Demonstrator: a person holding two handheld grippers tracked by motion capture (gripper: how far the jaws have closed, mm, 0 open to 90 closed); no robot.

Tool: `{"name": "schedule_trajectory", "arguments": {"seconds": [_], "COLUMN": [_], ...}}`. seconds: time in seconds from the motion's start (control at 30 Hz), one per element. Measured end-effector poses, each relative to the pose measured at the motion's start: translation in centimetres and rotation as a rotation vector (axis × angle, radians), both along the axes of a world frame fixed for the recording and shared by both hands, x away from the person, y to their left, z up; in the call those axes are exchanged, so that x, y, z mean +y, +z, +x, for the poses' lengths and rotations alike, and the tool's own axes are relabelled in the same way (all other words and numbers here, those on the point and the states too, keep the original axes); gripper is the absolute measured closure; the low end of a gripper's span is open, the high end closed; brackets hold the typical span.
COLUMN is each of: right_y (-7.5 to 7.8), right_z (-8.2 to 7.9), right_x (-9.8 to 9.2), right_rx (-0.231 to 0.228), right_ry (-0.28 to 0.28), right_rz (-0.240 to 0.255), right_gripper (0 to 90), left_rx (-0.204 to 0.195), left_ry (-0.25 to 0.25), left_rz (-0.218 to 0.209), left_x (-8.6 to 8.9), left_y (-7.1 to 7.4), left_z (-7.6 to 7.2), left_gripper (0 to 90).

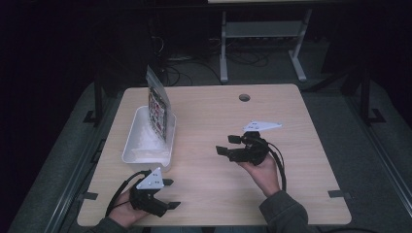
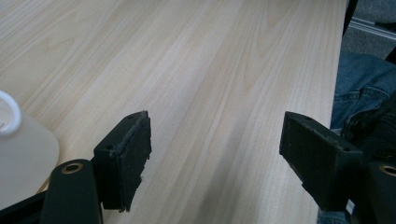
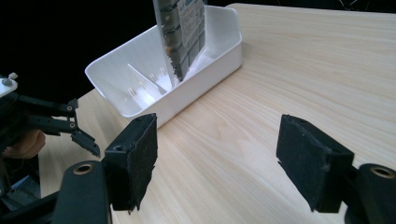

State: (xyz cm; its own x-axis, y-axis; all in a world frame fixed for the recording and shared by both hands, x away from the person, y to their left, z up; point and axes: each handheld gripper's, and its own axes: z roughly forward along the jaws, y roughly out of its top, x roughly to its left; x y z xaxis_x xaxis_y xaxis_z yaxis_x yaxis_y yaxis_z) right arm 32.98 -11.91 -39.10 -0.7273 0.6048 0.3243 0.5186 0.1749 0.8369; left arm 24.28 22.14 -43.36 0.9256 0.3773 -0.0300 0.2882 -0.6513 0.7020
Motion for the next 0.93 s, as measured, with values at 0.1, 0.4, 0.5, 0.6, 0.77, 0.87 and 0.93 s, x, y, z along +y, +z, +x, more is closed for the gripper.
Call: {"name": "schedule_trajectory", "arguments": {"seconds": [0.1, 0.4, 0.5, 0.6, 0.77, 0.87, 0.93], "right_y": [-0.2, -1.4, -2.0, -2.5, -3.7, -4.3, -4.4], "right_z": [-0.3, -1.9, -2.5, -3.0, -4.2, -5.1, -5.2], "right_x": [-0.6, -2.3, -2.8, -3.3, -4.3, -4.9, -4.9], "right_rx": [0.007, 0.019, 0.022, 0.033, 0.037, 0.033, 0.036], "right_ry": [0.002, 0.01, 0.012, 0.019, 0.021, 0.016, 0.015], "right_rz": [-0.008, -0.053, -0.058, -0.067, -0.063, -0.065, -0.06], "right_gripper": [28.6, 28.5, 28.8, 28.7, 28.6, 27.3, 26.8], "left_rx": [0.0, 0.0, -0.002, 0.0, -0.002, -0.002, -0.002], "left_ry": [0.001, 0.004, 0.004, 0.005, 0.001, 0.006, 0.007], "left_rz": [-0.002, -0.004, -0.001, -0.004, 0.001, -0.006, -0.007], "left_x": [0.0, 0.0, 0.0, -0.1, 0.0, 0.3, 0.4], "left_y": [0.0, 0.0, 0.0, 0.0, 0.0, 0.0, 0.1], "left_z": [0.0, 0.0, 0.1, 0.0, 0.0, -0.2, -0.2], "left_gripper": [24.1, 24.0, 24.0, 24.1, 24.0, 24.1, 24.1]}}
